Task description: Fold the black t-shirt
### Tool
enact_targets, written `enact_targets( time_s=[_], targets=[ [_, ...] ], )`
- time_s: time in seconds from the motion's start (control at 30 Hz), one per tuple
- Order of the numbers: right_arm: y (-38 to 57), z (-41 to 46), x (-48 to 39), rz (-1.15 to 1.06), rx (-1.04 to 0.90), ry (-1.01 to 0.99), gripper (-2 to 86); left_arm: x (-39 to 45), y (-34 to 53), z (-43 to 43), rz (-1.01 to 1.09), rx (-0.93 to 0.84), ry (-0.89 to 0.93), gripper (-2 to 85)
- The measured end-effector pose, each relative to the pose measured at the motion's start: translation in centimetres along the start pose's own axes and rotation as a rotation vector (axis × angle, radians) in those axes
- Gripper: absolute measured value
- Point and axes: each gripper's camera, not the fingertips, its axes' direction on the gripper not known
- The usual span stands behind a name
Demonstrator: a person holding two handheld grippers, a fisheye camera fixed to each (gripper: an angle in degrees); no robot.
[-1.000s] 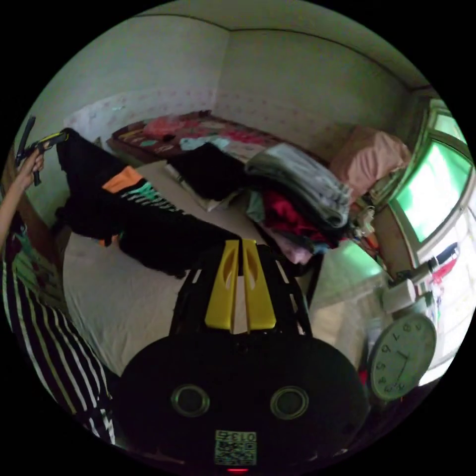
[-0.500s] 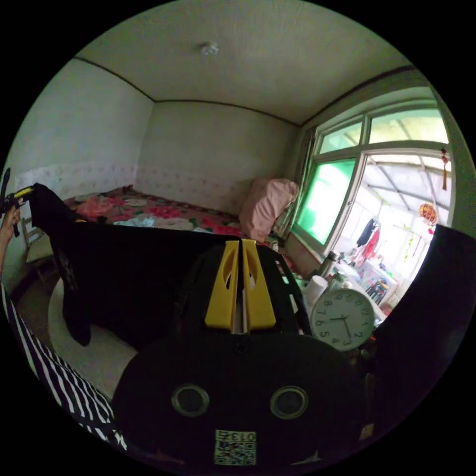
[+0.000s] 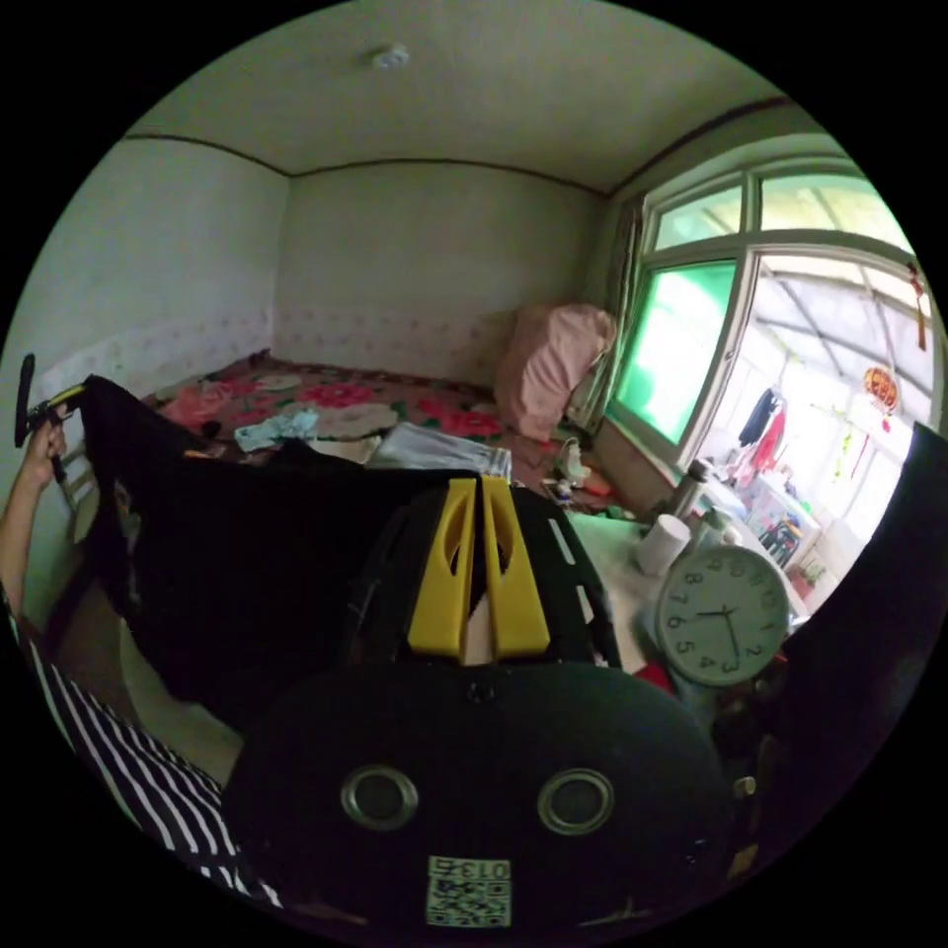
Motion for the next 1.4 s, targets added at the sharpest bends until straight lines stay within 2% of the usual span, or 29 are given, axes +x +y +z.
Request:
enact_targets(
  time_s=[0.07, 0.13, 0.2, 0.3, 0.4, 0.47, 0.57, 0.63, 0.73, 0.8, 0.9, 1.0, 1.27, 1.4],
  targets=[
    [-1.3, 0.4, 0.0, -0.002, 0.044, -0.012, 0.5, -0.5, -1.8, 0.6, 0.019, 0.028, -0.019, -0.3],
    [-2.8, -0.2, -0.2, -0.021, 0.127, 0.021, 0.5, -0.9, -4.2, -0.9, 0.052, 0.164, -0.070, -0.3],
    [-3.8, -2.2, -0.1, -0.028, 0.295, 0.054, 0.5, -1.4, -5.4, -2.7, 0.057, 0.285, -0.120, -0.3],
    [-3.4, -3.1, 0.3, -0.013, 0.374, 0.084, 0.5, -2.7, -5.3, -5.1, 0.061, 0.433, -0.143, -0.2],
    [-0.8, -1.8, 0.5, 0.004, 0.377, 0.042, 0.6, -4.1, -3.1, -5.0, 0.057, 0.431, -0.105, -0.2],
    [1.3, 0.2, -0.1, -0.019, 0.308, 0.034, 0.6, -4.4, -1.2, -3.5, 0.094, 0.355, -0.091, -0.2],
    [5.3, 5.2, -2.1, -0.054, 0.058, 0.041, 0.6, -4.7, 3.0, 1.1, 0.123, 0.131, -0.083, -0.2],
    [8.2, 9.0, -3.6, -0.083, -0.113, 0.025, 0.6, -5.4, 7.3, 6.5, 0.055, -0.122, -0.049, -0.3],
    [13.4, 15.2, -6.3, -0.130, -0.361, 0.017, 0.6, -6.5, 13.5, 13.3, -0.060, -0.399, 0.000, -0.4],
    [16.9, 19.7, -7.9, -0.153, -0.541, -0.005, 0.6, -7.0, 16.7, 16.9, -0.100, -0.527, 0.024, -0.4],
    [20.0, 24.0, -9.8, -0.213, -0.704, -0.027, 0.6, -7.8, 20.0, 21.7, -0.160, -0.697, 0.055, -0.4],
    [21.2, 26.3, -10.8, -0.259, -0.757, -0.023, 0.6, -8.1, 20.2, 24.3, -0.119, -0.751, 0.058, -0.4],
    [21.4, 27.1, -11.4, -0.381, -0.732, 0.003, 0.9, -10.6, 17.3, 25.6, -0.092, -0.660, 0.126, -0.3],
    [24.1, 30.2, -11.8, -0.350, -0.836, -0.046, 1.7, -11.2, 19.9, 29.7, -0.153, -0.808, 0.188, -0.1]
  ],
)
